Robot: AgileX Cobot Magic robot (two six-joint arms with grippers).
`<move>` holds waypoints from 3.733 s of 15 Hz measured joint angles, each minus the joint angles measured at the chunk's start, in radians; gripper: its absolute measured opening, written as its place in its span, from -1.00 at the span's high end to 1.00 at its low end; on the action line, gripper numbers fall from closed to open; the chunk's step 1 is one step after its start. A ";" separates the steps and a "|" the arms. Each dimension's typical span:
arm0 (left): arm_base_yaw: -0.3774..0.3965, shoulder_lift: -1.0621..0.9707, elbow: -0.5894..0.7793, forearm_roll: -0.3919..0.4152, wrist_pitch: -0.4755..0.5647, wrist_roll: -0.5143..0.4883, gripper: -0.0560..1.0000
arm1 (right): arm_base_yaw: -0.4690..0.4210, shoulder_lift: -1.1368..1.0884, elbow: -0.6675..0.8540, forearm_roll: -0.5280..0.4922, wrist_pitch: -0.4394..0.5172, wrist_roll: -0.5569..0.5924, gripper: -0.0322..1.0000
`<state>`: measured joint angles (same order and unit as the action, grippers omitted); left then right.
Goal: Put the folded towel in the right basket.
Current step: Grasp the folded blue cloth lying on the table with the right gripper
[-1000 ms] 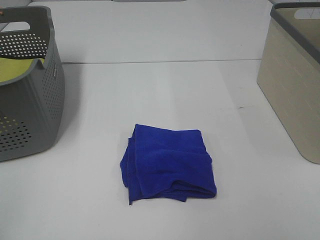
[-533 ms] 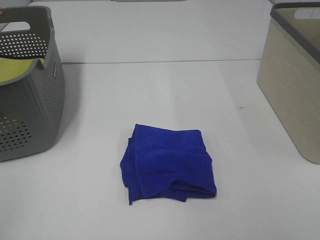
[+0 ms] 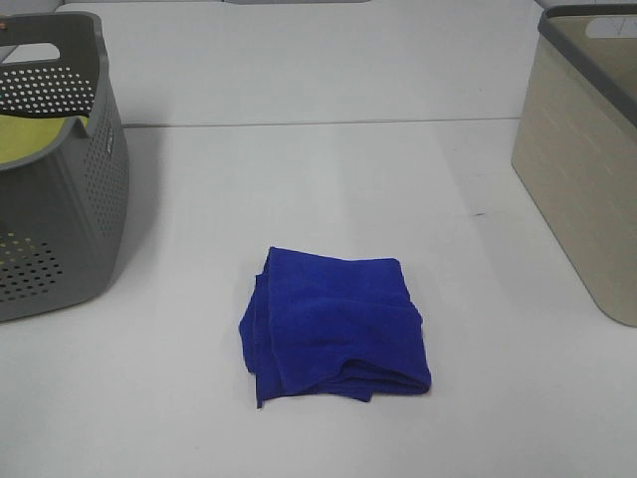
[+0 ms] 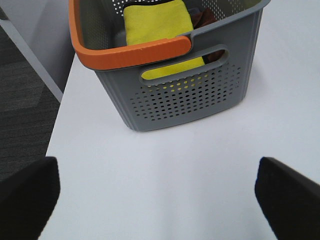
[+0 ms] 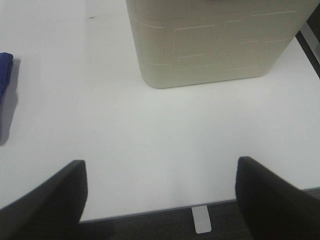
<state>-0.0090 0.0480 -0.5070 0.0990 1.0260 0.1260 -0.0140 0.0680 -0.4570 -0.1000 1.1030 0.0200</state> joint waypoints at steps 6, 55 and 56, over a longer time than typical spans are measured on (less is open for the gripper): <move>0.000 0.000 0.000 0.000 0.000 0.000 -0.98 | 0.000 0.000 0.000 0.000 0.000 0.001 -0.59; 0.000 0.000 0.000 0.000 0.000 0.000 -0.98 | 0.238 1.891 -0.578 0.751 -0.308 -0.480 -0.52; 0.000 0.000 0.000 0.000 0.000 0.000 -0.98 | 0.238 1.912 -0.579 0.757 -0.309 -0.480 -0.52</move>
<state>-0.0090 0.0480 -0.5070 0.0990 1.0260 0.1260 0.2240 1.9800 -1.0360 0.6570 0.7940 -0.4600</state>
